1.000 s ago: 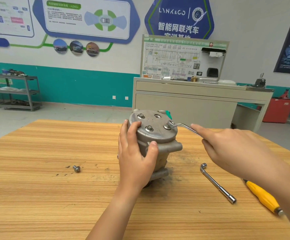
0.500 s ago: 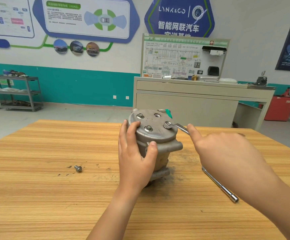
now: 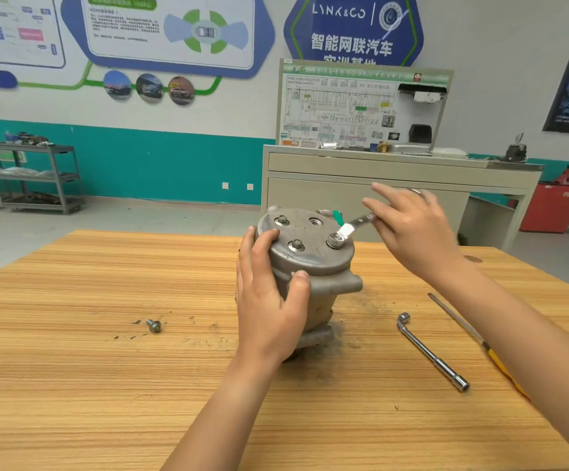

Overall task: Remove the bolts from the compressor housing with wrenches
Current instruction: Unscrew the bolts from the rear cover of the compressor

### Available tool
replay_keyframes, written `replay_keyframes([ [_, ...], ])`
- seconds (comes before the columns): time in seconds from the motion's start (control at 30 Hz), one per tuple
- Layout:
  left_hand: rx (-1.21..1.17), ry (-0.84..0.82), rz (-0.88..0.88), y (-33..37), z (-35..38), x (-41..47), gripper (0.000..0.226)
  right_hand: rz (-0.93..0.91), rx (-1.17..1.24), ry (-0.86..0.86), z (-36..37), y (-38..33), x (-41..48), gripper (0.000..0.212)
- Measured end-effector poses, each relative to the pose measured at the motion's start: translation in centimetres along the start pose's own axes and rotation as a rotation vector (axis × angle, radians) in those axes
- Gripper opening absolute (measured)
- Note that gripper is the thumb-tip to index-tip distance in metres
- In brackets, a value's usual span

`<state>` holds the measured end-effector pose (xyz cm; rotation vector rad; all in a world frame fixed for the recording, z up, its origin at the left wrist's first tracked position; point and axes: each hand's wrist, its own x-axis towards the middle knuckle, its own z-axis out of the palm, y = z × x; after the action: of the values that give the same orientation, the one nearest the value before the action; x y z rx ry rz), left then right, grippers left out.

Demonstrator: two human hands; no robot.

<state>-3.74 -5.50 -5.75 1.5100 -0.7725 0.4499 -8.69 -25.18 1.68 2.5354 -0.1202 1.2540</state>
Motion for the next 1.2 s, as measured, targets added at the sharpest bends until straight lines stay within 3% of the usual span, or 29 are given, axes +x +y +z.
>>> replay_keyframes([
  [0.13,0.031,-0.003,-0.022,0.2,0.4,0.5,0.065,-0.065,0.030,-0.187,2.6,-1.2,5.3,0.038],
  [0.23,0.040,-0.006,-0.024,0.3,0.5,0.5,0.068,-0.162,0.002,-0.170,2.5,-1.5,6.3,0.037],
  [0.3,0.021,0.006,-0.019,0.1,0.3,0.4,0.062,-0.033,0.116,0.013,2.0,-1.1,5.2,0.033],
  [0.37,0.001,0.029,-0.012,0.0,0.1,0.3,0.055,0.277,0.371,0.205,0.4,-1.1,3.6,0.026],
  [0.4,-0.008,0.041,-0.008,0.0,0.0,0.2,0.052,0.402,0.507,0.244,-0.6,-1.3,2.7,0.024],
  [0.47,-0.015,0.053,-0.003,-0.1,-0.1,0.1,0.050,0.460,0.640,0.242,-2.6,-1.9,0.5,0.019],
  [0.6,0.006,0.048,-0.008,-0.3,0.1,0.1,0.060,0.218,0.282,-0.091,-6.0,-3.2,-3.9,0.029],
  [0.7,0.018,0.044,-0.008,-0.3,0.4,0.1,0.066,0.207,0.029,-0.332,-7.5,-3.2,-5.3,0.040],
  [1.03,0.024,0.069,-0.004,-0.3,0.4,0.0,0.066,0.141,-0.172,-0.459,-8.8,-4.2,-4.0,0.043],
  [1.2,0.042,0.073,0.000,-0.3,0.8,0.0,0.067,0.151,-0.375,-0.547,-9.9,-6.4,-3.2,0.065],
])
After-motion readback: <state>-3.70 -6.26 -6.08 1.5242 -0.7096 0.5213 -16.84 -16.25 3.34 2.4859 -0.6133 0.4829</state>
